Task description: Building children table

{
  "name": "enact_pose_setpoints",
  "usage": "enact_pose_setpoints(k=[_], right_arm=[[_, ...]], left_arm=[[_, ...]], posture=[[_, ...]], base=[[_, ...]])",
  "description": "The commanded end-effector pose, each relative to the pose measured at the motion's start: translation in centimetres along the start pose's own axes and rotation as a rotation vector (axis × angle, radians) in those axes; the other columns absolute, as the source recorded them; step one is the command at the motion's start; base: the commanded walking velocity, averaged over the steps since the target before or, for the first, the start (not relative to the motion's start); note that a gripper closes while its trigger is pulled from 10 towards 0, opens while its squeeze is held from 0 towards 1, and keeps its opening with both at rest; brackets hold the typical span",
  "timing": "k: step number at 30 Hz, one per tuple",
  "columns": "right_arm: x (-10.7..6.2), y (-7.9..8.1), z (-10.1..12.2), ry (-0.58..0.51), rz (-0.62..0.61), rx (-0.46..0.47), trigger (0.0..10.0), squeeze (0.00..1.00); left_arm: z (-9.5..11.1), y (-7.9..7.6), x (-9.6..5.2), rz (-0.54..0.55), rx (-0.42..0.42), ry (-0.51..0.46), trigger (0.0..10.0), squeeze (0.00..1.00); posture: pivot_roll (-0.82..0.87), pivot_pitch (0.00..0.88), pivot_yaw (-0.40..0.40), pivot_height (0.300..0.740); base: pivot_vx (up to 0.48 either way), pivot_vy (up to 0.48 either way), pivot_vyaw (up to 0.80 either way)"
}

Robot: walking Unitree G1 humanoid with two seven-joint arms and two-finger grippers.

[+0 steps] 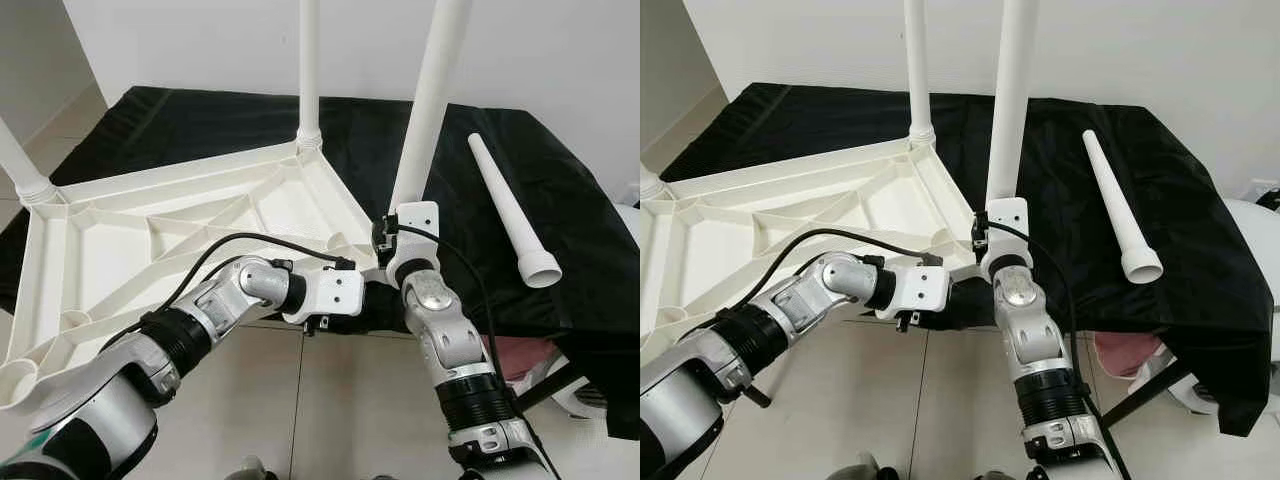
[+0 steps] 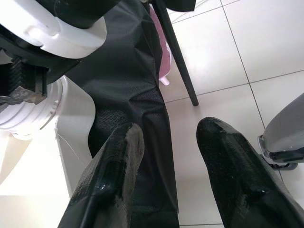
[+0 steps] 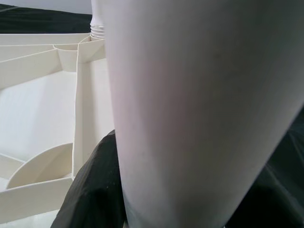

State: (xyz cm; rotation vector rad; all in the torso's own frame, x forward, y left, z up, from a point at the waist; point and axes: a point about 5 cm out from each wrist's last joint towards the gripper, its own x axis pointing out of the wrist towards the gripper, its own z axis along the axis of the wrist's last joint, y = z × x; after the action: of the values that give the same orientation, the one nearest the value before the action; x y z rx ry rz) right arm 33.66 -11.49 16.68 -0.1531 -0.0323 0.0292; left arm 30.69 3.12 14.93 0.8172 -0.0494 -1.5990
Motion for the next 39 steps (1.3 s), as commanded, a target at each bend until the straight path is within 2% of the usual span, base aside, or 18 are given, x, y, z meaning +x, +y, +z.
enact_pose_setpoints(k=[1, 25, 26, 27, 28, 29, 30, 32, 33, 39], right_arm=[[0.0, 0.1, -0.5, 0.020, -0.028, -0.089, 10.0, 0.00], [0.0, 0.1, -0.5, 0.020, -0.028, -0.089, 10.0, 0.00], [-0.1, 0.0, -0.4, 0.017, 0.012, -0.100, 10.0, 0.00], [-1.0, -0.9, -0.5, 0.006, 0.059, -0.106, 10.0, 0.00], [-1.0, -0.9, -0.5, 0.006, 0.059, -0.106, 10.0, 0.00], [-1.6, -1.5, -0.5, -0.001, 0.086, -0.109, 10.0, 0.00], [-2.0, -1.9, -0.4, -0.008, 0.103, -0.109, 10.0, 0.00], [-2.0, -1.9, -0.4, -0.008, 0.103, -0.109, 10.0, 0.00], [-2.2, -2.1, -0.4, -0.012, 0.109, -0.108, 10.0, 0.00], [-2.3, -2.3, -0.5, -0.006, 0.095, -0.108, 10.0, 0.00]], left_arm=[[0.3, -0.3, 0.6, -0.031, 0.015, -0.004, 10.0, 0.00], [0.3, -0.3, 0.6, -0.031, 0.015, -0.004, 10.0, 0.00], [0.0, -0.1, 0.0, 0.005, -0.009, -0.007, 10.0, 0.00], [-0.2, 0.4, -2.7, 0.318, -0.140, -0.086, 10.0, 0.00], [-0.2, 0.4, -2.7, 0.318, -0.140, -0.086, 10.0, 0.00], [-0.6, 0.6, -5.4, 0.547, -0.230, -0.118, 10.0, 0.00], [-0.9, 0.5, -7.4, 0.695, -0.280, -0.128, 10.0, 0.00], [-0.9, 0.5, -7.4, 0.695, -0.280, -0.128, 10.0, 0.00], [-1.0, 0.4, -8.4, 0.767, -0.303, -0.129, 10.0, 0.00], [-1.1, 0.4, -8.3, 0.774, -0.304, -0.127, 10.0, 0.00]], posture=[[0.00, 0.133, 0.006, 0.740], [0.00, 0.133, 0.006, 0.740], [0.00, 0.000, 0.000, 0.740], [0.03, 0.000, 0.000, 0.740], [0.03, 0.000, 0.000, 0.740], [0.03, 0.000, 0.000, 0.740], [0.03, 0.000, 0.000, 0.740], [0.03, 0.000, 0.000, 0.740], [0.03, 0.000, 0.000, 0.740], [0.02, 0.000, 0.000, 0.740]], base=[[0.000, 0.000, 0.00], [0.000, 0.000, 0.00], [0.000, 0.000, 0.00], [0.000, 0.000, 0.00], [0.000, 0.000, 0.00], [0.000, 0.000, 0.00], [0.000, 0.000, 0.00], [0.000, 0.000, 0.00], [0.000, 0.000, 0.00], [0.000, 0.000, 0.00]])
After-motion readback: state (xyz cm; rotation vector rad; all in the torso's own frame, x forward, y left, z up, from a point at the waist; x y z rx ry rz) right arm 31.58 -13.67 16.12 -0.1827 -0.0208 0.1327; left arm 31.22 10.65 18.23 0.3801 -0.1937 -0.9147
